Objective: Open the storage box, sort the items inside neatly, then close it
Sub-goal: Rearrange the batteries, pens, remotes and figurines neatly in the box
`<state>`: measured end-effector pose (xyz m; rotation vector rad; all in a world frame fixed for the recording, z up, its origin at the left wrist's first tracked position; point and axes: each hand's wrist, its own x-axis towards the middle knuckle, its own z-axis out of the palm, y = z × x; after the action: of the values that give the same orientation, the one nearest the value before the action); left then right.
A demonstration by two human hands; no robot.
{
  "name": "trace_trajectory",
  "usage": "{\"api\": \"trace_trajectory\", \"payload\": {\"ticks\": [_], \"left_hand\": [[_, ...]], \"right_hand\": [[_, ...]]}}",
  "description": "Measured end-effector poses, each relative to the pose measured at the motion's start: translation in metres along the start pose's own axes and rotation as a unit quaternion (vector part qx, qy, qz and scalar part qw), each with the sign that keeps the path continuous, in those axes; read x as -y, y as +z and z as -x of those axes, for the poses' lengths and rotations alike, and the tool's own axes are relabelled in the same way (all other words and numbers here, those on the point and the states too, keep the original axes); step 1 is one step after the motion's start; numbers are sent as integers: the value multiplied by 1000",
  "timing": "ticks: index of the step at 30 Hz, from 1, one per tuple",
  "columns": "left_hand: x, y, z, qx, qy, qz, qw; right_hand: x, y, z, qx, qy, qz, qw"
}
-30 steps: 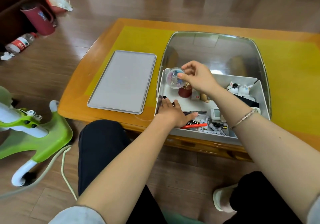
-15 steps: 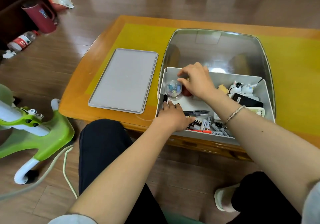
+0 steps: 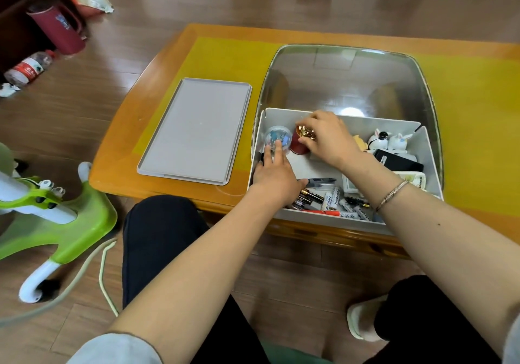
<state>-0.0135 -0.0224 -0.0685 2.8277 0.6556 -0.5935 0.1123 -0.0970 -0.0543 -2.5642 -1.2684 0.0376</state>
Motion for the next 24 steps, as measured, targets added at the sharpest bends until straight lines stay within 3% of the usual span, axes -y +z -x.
{"api": "trace_trajectory", "payload": {"ticks": [16, 24], "left_hand": [[-1, 9, 0, -58, 17, -2, 998], [1, 4, 5, -25, 29, 43, 998]], "right_hand": [[0, -3, -11, 40, -62, 10, 997], [-11, -2, 5, 32, -62, -33, 997]]}}
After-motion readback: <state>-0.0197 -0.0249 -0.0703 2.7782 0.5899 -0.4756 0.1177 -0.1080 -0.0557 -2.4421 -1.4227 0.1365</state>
